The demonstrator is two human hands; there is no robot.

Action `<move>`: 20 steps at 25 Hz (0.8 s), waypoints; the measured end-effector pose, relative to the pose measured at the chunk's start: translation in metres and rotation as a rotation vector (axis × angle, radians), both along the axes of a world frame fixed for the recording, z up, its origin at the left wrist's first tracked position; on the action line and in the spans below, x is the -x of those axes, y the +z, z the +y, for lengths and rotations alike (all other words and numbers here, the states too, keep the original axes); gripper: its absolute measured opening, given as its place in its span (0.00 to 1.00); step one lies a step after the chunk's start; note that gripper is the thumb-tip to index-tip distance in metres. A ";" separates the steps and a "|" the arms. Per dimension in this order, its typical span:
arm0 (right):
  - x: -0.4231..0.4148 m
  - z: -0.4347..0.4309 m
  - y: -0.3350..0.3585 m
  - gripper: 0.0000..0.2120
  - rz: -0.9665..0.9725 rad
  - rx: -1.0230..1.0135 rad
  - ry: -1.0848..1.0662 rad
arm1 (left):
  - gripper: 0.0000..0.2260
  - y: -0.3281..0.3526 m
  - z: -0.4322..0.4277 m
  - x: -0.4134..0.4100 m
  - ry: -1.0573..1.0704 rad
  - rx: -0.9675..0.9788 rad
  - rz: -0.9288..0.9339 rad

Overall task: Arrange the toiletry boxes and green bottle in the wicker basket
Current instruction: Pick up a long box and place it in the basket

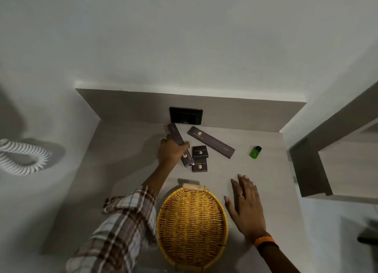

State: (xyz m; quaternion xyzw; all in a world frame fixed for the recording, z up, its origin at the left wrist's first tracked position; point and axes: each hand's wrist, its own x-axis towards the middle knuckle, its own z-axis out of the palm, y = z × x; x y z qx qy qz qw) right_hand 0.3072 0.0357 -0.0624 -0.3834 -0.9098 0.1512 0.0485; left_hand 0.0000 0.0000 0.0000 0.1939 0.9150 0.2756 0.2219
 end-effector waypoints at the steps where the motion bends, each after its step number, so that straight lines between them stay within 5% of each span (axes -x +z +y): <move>1: 0.001 0.000 0.000 0.32 0.008 0.007 -0.010 | 0.31 -0.002 0.004 0.000 0.005 0.006 0.009; 14: -0.002 0.003 -0.005 0.31 0.054 -0.023 -0.010 | 0.07 0.017 -0.068 0.022 -0.148 0.004 0.199; 20: -0.005 0.001 -0.003 0.31 0.006 -0.015 0.006 | 0.19 0.056 -0.138 -0.046 -0.492 -0.056 0.193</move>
